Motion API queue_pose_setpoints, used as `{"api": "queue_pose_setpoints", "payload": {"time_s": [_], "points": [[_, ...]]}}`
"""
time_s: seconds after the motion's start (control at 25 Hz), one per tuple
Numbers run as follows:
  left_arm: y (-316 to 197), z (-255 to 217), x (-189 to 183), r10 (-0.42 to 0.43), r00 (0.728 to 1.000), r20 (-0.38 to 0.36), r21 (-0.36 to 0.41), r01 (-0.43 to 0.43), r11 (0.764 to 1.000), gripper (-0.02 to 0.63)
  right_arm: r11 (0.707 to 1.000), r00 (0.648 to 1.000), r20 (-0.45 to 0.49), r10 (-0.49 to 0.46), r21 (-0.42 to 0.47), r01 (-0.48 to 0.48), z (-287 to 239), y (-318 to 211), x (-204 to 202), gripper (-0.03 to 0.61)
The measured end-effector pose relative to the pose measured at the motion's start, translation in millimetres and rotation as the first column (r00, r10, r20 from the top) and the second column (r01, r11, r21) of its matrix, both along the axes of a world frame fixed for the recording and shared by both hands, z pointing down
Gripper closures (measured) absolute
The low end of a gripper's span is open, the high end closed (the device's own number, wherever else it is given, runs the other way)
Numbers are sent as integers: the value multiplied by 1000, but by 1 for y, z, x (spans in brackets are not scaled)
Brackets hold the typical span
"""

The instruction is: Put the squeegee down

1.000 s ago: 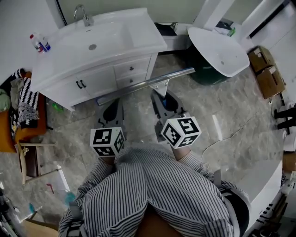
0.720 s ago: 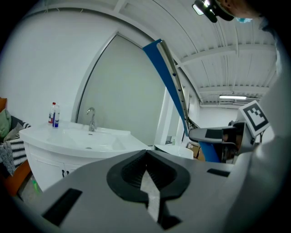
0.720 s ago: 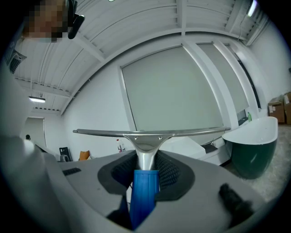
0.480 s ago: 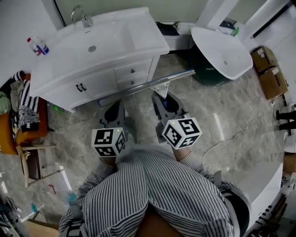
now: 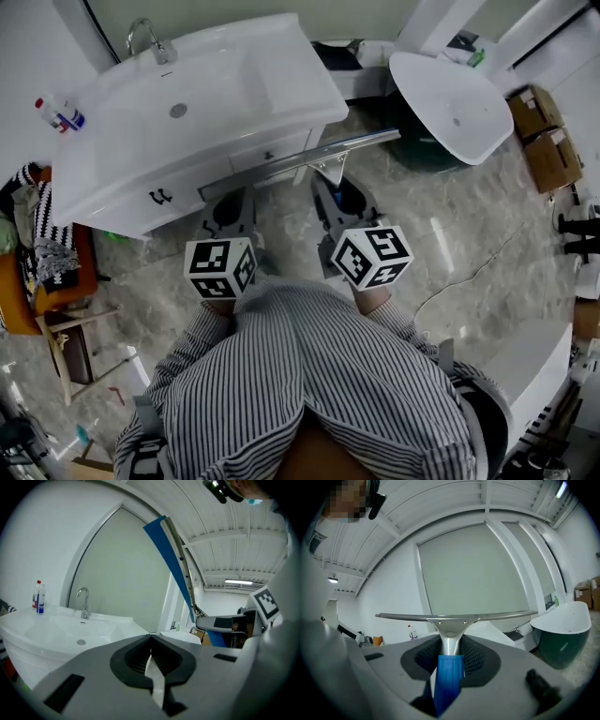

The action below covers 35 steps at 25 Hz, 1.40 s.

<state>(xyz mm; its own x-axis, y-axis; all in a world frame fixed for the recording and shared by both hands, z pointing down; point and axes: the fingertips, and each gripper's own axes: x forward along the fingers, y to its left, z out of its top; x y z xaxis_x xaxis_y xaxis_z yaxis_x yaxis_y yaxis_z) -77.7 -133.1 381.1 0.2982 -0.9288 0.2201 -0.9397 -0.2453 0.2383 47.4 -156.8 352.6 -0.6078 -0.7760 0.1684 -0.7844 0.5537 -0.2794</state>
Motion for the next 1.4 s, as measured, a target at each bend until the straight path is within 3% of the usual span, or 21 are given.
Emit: {"api": "queue_pose_setpoints", "payload": {"time_s": [0.76,1.4], "points": [[-211,-14,-54,174,984,26,26,-174,984,601,983,982,27,185,2,-185,-5,-191,-48,469],[-247,10,-68,217,976,-5,-16,-217,976,601,979,979,-26,201,-37,-202,18,-225,-64,469]]}}
